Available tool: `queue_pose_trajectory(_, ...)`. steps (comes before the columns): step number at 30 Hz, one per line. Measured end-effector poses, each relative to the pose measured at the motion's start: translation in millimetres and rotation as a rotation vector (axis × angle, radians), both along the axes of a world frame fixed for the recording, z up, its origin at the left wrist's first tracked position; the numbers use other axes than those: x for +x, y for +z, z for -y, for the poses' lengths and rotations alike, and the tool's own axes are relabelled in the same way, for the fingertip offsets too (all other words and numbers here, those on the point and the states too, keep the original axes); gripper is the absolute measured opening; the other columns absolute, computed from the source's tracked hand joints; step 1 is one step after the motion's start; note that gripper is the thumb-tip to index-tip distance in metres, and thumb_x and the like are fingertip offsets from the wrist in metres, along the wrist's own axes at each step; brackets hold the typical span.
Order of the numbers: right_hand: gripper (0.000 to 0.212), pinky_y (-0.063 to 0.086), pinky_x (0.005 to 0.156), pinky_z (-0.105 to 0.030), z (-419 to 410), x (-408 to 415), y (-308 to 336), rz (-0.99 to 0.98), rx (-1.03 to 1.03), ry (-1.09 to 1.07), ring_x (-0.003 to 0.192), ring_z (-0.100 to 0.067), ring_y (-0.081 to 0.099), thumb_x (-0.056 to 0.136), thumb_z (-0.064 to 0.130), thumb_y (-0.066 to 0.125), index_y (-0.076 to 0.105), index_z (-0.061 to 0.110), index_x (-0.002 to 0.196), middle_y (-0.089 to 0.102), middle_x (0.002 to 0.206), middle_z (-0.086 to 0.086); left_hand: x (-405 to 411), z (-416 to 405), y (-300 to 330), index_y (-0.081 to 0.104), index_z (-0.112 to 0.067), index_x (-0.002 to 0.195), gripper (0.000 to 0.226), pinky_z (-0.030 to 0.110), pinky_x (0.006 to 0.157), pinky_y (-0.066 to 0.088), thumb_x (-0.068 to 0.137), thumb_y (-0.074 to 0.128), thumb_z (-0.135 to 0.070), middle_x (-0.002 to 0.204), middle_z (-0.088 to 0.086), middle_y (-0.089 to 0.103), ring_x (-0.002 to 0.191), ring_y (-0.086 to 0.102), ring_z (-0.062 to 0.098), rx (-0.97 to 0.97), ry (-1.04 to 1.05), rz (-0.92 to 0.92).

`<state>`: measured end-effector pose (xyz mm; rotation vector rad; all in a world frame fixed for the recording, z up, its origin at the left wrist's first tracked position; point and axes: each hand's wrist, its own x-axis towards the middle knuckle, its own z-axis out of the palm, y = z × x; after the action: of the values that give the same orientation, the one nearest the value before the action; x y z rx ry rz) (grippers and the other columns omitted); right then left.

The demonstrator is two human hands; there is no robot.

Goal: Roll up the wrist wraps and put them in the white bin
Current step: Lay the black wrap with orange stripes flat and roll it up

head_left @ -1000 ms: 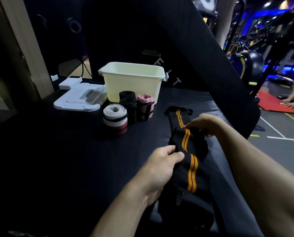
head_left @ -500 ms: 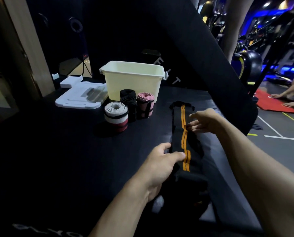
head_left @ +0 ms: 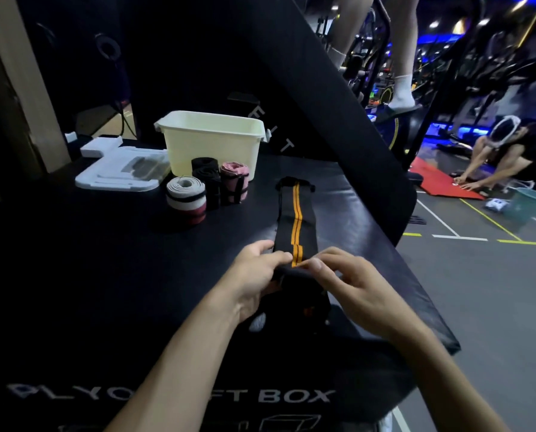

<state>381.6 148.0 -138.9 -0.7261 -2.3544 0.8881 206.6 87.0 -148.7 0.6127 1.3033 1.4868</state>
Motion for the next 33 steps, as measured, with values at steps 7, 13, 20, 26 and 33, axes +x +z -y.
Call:
queue_pose_trajectory(7,0.006,0.057,0.074,-0.037,18.7,4.8,-17.2,-0.264,0.037,-0.135,0.079,-0.009,0.070,0.096,0.021,0.070,0.075,0.025,0.097,0.075,0.086,0.008,3.6,2.3,0.6,0.060,-0.010,0.122,0.023,0.026,0.066,0.058,0.099,0.062,-0.007,0.109,0.009,0.070,0.093,0.070,0.017,0.028,0.011,-0.001)
queue_pose_trajectory(13,0.008,0.061,0.071,-0.035,19.6,1.5,-16.7,-0.542,-0.025,-0.278,0.080,-0.012,0.075,0.094,0.013,0.072,0.078,0.017,0.097,0.078,0.086,0.005,-7.6,29.5,-9.9,0.070,-0.024,0.095,0.013,0.029,0.073,0.060,0.093,0.068,-0.012,0.093,-0.005,0.074,0.078,0.066,0.005,0.060,0.231,-0.773)
queue_pose_trajectory(20,0.007,0.060,0.064,-0.028,21.6,2.4,-19.9,-0.627,-0.086,-0.375,0.080,-0.011,0.076,0.093,0.013,0.073,0.078,0.018,0.096,0.079,0.086,0.006,21.8,68.6,-21.5,0.063,-0.032,0.130,0.038,0.028,0.100,0.048,0.097,0.062,-0.050,0.120,-0.019,0.064,0.115,0.054,0.003,0.097,-0.077,-1.274)
queue_pose_trajectory(26,0.010,0.059,0.065,-0.028,27.8,-1.3,-25.5,-0.598,-0.093,-0.408,0.079,-0.012,0.076,0.094,0.015,0.072,0.080,0.016,0.100,0.079,0.086,0.005,33.8,57.3,-22.2,0.071,-0.030,0.102,0.021,0.025,0.077,0.056,0.089,0.076,-0.045,0.088,-0.016,0.074,0.083,0.068,-0.002,0.127,0.006,-0.979)
queue_pose_trajectory(33,0.011,0.060,0.078,-0.023,32.9,4.0,-28.5,-0.552,-0.062,-0.395,0.084,-0.006,0.075,0.094,0.014,0.072,0.080,0.019,0.100,0.079,0.087,0.010,35.2,69.5,-20.1,0.075,-0.030,0.086,0.013,0.010,0.066,0.044,0.083,0.084,-0.021,0.079,-0.020,0.071,0.075,0.067,-0.001,0.303,0.057,-0.955)
